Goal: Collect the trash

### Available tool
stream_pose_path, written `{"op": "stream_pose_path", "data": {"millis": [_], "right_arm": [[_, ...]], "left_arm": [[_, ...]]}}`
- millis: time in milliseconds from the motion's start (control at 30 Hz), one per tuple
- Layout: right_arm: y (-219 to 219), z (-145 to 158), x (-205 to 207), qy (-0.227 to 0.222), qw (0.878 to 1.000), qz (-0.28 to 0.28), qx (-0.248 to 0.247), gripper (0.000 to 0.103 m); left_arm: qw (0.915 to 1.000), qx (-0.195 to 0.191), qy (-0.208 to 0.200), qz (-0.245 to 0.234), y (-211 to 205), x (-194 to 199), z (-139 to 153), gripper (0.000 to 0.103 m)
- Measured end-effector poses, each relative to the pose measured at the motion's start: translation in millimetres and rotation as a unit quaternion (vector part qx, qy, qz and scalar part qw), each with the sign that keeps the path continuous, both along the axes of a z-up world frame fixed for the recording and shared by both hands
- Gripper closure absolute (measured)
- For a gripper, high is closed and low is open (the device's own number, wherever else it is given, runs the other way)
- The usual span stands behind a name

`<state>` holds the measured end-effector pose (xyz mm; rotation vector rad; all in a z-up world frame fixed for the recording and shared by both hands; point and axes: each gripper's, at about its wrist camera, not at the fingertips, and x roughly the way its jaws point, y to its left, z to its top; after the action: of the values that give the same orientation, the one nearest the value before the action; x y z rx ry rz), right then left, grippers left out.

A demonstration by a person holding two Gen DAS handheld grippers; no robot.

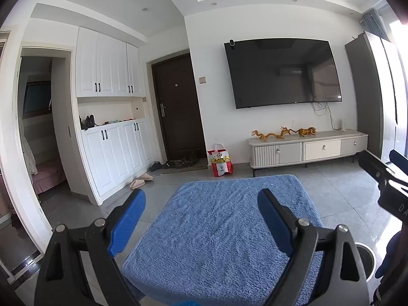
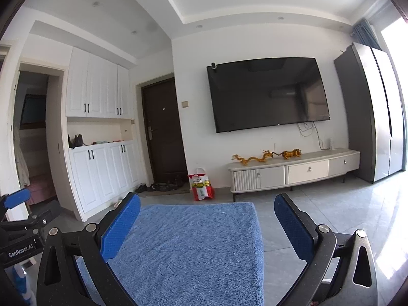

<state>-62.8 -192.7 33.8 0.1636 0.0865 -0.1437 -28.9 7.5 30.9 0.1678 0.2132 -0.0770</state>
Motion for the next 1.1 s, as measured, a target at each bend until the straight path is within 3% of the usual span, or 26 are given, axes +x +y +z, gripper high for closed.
{"op": "stream_pose_path", "data": {"millis": [1100], "right_arm": [[8.9,-7.5,-2.0,0.003,1.000,-0.011,-0.028,0.000]], "left_arm": [[0.9999,0.005,-0.008,-0.004,-4.9,-3.3,-1.1,0.013]]}}
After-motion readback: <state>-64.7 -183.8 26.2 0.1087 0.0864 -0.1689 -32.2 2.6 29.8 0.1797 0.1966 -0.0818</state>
